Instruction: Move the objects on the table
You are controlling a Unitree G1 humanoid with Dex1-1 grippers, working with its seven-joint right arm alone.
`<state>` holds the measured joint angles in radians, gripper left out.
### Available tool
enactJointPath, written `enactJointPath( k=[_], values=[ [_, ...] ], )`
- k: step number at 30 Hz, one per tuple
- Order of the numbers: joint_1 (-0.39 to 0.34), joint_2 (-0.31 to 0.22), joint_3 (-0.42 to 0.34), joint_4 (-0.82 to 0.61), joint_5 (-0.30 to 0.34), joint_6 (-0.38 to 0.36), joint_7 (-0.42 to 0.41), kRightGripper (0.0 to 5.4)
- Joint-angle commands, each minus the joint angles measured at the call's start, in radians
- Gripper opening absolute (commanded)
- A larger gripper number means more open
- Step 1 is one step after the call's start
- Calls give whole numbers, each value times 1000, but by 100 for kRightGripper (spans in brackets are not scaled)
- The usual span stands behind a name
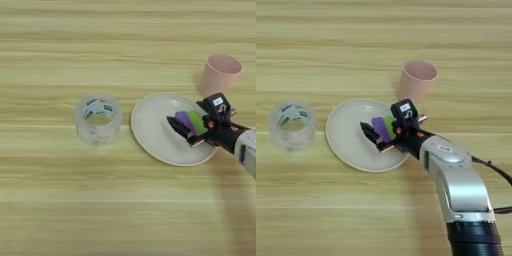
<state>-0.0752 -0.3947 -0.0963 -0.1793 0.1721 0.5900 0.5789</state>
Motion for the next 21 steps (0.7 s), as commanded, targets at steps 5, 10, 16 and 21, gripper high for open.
enactJointPath(
  k=[5,10,16,21],
  values=[
    [-67,-38,-30,-83,67,99,-12,539],
    [-68,-53,-27,-105,70,150,-18,539],
    [-82,-54,-21,-100,83,231,-25,539],
    [-67,-62,32,-106,57,234,-21,539]
  ],
)
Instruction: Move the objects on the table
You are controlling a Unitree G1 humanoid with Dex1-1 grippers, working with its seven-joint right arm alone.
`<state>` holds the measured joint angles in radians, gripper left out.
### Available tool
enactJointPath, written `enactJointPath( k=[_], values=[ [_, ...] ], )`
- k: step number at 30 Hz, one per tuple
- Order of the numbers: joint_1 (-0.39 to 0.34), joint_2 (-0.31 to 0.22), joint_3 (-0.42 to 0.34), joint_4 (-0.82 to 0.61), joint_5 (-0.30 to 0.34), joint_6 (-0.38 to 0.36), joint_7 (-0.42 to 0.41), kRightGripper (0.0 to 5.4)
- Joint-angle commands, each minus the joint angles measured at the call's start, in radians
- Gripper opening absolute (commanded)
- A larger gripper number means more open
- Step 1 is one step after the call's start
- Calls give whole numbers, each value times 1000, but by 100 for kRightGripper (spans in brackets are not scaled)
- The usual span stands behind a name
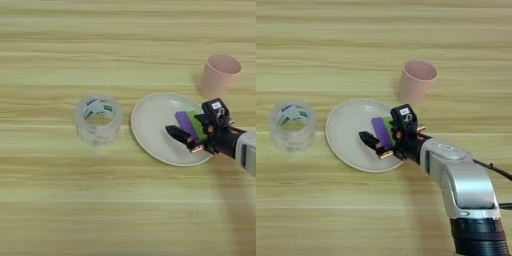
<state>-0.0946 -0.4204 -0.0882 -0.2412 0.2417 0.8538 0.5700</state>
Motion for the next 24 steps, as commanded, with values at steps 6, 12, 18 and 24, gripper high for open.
enactJointPath(
  k=[6,12,18,24],
  values=[
    [-54,-33,61,-14,-28,-39,-14,539],
    [-69,-32,68,33,-37,-49,-20,539],
    [-82,-34,54,56,-36,-59,-32,539],
    [-96,-21,27,64,-20,-56,-50,539]
  ],
)
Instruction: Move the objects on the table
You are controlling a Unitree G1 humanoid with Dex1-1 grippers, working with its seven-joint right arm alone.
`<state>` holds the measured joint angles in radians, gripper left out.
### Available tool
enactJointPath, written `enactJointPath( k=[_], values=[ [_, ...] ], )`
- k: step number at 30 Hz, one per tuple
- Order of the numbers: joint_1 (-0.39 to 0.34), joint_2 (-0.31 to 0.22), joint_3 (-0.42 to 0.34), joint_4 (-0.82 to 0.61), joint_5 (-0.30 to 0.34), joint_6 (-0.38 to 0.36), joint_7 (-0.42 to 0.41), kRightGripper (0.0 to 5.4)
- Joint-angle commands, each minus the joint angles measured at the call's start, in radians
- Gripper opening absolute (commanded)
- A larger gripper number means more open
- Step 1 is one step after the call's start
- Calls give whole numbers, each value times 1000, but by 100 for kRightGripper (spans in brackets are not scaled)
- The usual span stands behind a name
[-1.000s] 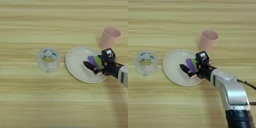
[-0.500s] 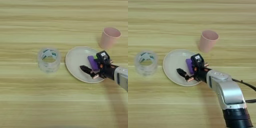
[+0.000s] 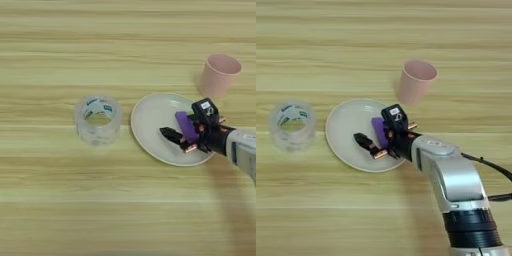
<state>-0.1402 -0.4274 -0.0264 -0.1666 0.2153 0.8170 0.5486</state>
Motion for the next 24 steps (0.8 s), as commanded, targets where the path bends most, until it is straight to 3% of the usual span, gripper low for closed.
enactJointPath(
  k=[1,21,24],
  values=[
    [-51,-13,-36,-8,6,-18,-29,539],
    [-39,-3,2,-52,90,125,26,539],
    [-30,-23,16,-71,72,96,27,539]
  ],
)
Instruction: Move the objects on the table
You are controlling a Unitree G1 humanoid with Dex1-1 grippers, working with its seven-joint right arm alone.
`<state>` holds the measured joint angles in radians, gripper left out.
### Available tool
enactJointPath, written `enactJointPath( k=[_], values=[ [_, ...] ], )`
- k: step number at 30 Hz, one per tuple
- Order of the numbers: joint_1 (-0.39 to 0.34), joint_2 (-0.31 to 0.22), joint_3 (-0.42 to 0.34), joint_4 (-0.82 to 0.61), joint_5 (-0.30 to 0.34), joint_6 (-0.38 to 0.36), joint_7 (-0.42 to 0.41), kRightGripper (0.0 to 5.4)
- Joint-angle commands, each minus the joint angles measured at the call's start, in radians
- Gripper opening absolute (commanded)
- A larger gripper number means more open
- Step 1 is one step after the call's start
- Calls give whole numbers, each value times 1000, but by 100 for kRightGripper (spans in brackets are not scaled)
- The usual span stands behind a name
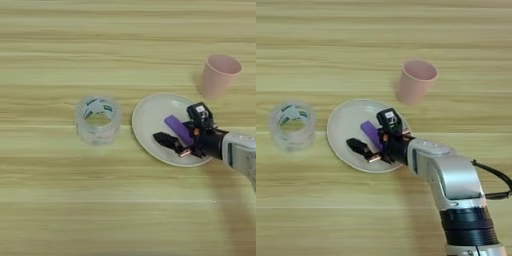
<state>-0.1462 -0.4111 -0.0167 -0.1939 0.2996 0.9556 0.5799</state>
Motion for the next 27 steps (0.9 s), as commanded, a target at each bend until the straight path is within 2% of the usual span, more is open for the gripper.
enactJointPath(
  k=[1,4,11,16,27],
  values=[
    [-21,-57,17,-43,-37,-77,-8,539],
    [-24,-80,16,-26,-64,-120,-16,539],
    [-38,-78,29,81,-91,-168,-10,539],
    [-50,-78,27,131,-93,-199,-4,465],
    [-27,-95,44,101,-102,-221,21,344]
  ],
)
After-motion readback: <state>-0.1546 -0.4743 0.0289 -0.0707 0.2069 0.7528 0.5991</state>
